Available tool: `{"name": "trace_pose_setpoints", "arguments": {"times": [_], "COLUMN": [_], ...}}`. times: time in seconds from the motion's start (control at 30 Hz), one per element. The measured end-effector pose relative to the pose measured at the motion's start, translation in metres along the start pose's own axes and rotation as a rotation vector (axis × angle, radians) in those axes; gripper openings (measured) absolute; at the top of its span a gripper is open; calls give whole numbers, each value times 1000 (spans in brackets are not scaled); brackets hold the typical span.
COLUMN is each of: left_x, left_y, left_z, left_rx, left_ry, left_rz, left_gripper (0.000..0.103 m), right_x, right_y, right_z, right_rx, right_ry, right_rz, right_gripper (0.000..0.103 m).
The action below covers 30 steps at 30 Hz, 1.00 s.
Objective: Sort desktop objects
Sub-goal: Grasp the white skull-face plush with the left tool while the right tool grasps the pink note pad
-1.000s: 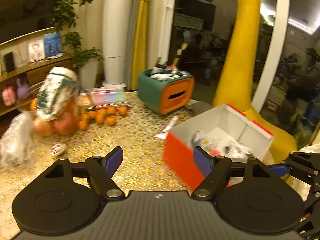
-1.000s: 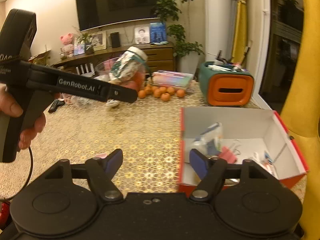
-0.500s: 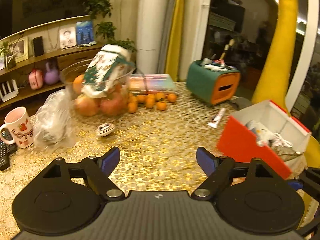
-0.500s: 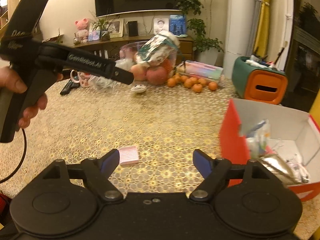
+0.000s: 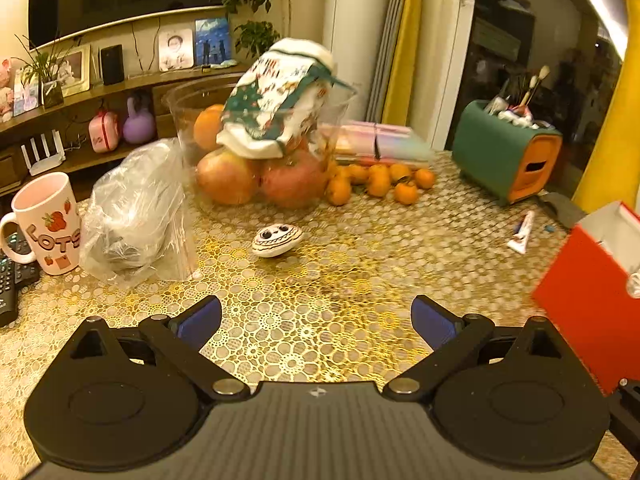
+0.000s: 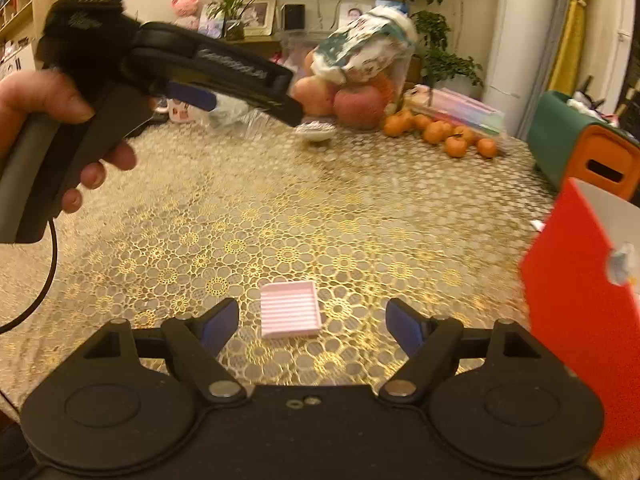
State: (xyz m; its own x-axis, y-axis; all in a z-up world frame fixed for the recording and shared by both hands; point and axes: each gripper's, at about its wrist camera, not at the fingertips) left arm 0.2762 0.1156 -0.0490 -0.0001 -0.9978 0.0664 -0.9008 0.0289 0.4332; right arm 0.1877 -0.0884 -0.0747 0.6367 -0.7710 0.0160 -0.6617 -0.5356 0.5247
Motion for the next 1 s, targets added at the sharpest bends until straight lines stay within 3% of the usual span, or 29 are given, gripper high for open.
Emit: {"name": "trace_pose_setpoints", "arguments": {"times": [0.23, 0.43, 0.6, 1.0], "left_x": [0, 3, 2, -9], "left_y": [-37, -65, -85, -130], "left_z": [2, 4, 6, 1], "left_rx": [-25, -28, -33, -28], "left_ry": [-40, -76, -75, -72], "left_rz": [-18, -27, -55, -142], "left_gripper": [102, 102, 101, 101], "right_x": [-5, -3, -1, 9], "right_y": [-33, -48, -46, -40], "right_z": [3, 5, 3, 5], "right_rx": [-40, -48, -36, -32], "right_ry": [11, -13, -23, -73], "right_rz": [-31, -35, -39, -80], "right_gripper": [78, 66, 40, 39]}}
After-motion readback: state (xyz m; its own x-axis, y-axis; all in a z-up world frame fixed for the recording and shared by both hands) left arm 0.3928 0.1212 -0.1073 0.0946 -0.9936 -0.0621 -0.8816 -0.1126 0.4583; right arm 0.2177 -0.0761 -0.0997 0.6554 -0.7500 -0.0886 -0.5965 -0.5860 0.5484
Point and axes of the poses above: each gripper's, at about its wrist camera, not at the fingertips, and y roughly against the way its jaws point, x to its right, z to its underside, and after that the axes turned 14 degrees about x, right-handed
